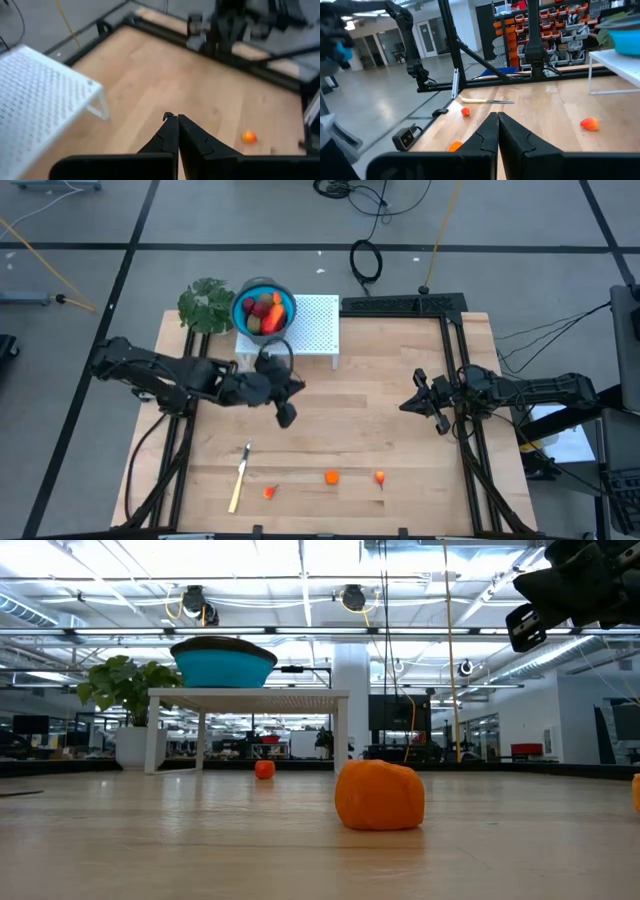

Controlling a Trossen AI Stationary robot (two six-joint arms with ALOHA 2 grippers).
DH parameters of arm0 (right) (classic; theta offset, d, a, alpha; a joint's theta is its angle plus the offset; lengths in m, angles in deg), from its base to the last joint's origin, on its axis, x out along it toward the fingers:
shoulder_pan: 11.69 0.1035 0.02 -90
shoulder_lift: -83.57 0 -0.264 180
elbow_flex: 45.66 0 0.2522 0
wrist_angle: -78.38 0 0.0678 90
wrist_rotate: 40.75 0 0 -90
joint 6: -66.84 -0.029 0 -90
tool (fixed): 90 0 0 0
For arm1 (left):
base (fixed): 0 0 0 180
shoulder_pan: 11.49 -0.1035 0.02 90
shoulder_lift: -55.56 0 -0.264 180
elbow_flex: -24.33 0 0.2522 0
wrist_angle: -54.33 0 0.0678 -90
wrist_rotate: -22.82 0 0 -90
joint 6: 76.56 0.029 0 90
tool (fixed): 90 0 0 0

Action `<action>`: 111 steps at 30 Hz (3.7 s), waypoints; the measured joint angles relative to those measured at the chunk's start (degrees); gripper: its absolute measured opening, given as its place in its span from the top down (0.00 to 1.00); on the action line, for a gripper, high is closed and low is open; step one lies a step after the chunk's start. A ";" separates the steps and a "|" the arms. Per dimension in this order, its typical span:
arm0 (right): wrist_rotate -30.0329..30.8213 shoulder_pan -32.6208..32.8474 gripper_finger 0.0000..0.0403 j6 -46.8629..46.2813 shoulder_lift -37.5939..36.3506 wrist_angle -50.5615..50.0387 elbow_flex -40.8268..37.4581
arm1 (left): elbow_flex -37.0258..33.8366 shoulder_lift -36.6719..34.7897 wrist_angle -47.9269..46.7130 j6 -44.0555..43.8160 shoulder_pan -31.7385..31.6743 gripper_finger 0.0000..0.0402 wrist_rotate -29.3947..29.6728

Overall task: Pick & Place Fruit
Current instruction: Put the bottom right peach into the blue strainer bowl on the shelf on the shelf

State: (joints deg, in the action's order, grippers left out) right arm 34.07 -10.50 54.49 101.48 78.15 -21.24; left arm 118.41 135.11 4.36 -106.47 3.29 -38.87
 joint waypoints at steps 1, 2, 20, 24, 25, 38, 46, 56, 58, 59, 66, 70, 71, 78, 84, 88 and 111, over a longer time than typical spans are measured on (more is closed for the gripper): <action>-0.02 0.00 1.00 -1.74 0.00 0.34 0.00 | -1.13 0.02 -0.02 -0.62 0.45 0.99 -0.18; -0.10 0.00 1.00 -3.94 0.01 0.82 0.00 | -2.41 0.02 0.02 -1.73 0.81 0.99 -0.47; -4.37 8.46 1.00 -13.60 13.16 9.58 4.23 | -32.32 -0.98 40.09 -2.98 0.95 0.99 -6.36; -2.22 13.09 1.00 -11.43 19.38 5.01 10.00 | -37.43 -2.42 44.30 -3.29 0.63 0.99 -7.19; -1.12 14.32 1.00 -11.01 20.95 2.79 11.78 | -38.43 -2.85 45.09 -3.27 0.66 0.98 -7.41; 13.97 26.75 1.00 -14.17 41.98 -15.96 32.01 | -48.71 -14.15 47.93 1.60 0.68 0.99 -8.43; 21.34 30.98 1.00 -20.61 53.63 -26.26 42.74 | -56.27 -24.65 48.34 3.19 0.74 0.97 -10.94; 21.43 31.54 1.00 -28.95 65.08 -43.33 57.48 | -63.69 -37.73 46.28 9.00 0.68 0.97 -13.30; 21.39 31.56 1.00 -31.62 66.60 -45.70 59.51 | -64.56 -39.84 44.45 9.51 0.68 0.97 -13.28; 21.31 31.56 1.00 -33.28 67.30 -47.35 60.35 | -64.78 -40.68 43.48 9.86 0.68 0.98 -13.30; 21.10 32.16 1.00 -45.00 70.20 -55.17 63.49 | -64.90 -45.94 35.42 12.35 0.68 0.97 -13.29; 21.07 33.20 1.00 -54.28 70.10 -57.57 63.60 | -64.88 -48.10 33.06 14.13 0.68 0.96 -13.28; 21.00 33.56 1.00 -56.60 70.16 -58.34 63.60 | -64.88 -48.50 32.80 14.54 0.68 0.97 -13.26; 13.77 34.46 1.00 -72.17 70.12 -60.96 62.41 | -64.88 -49.69 30.64 15.33 0.68 0.98 -12.84; 8.87 34.45 1.00 -79.09 70.12 -55.97 58.80 | -64.88 -49.71 30.77 15.81 0.68 0.95 -12.82; 9.05 34.45 1.00 -78.94 70.10 -47.81 56.41 | -64.88 -49.71 30.79 14.81 0.68 0.95 -12.82; 9.03 34.40 0.60 -86.26 70.05 -45.01 50.76 | -64.85 -49.71 30.86 12.90 0.68 0.95 -13.28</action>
State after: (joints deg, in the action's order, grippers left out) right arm 43.10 23.90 -31.77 171.53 33.14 29.52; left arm 53.56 85.40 35.23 -93.57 3.97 -52.15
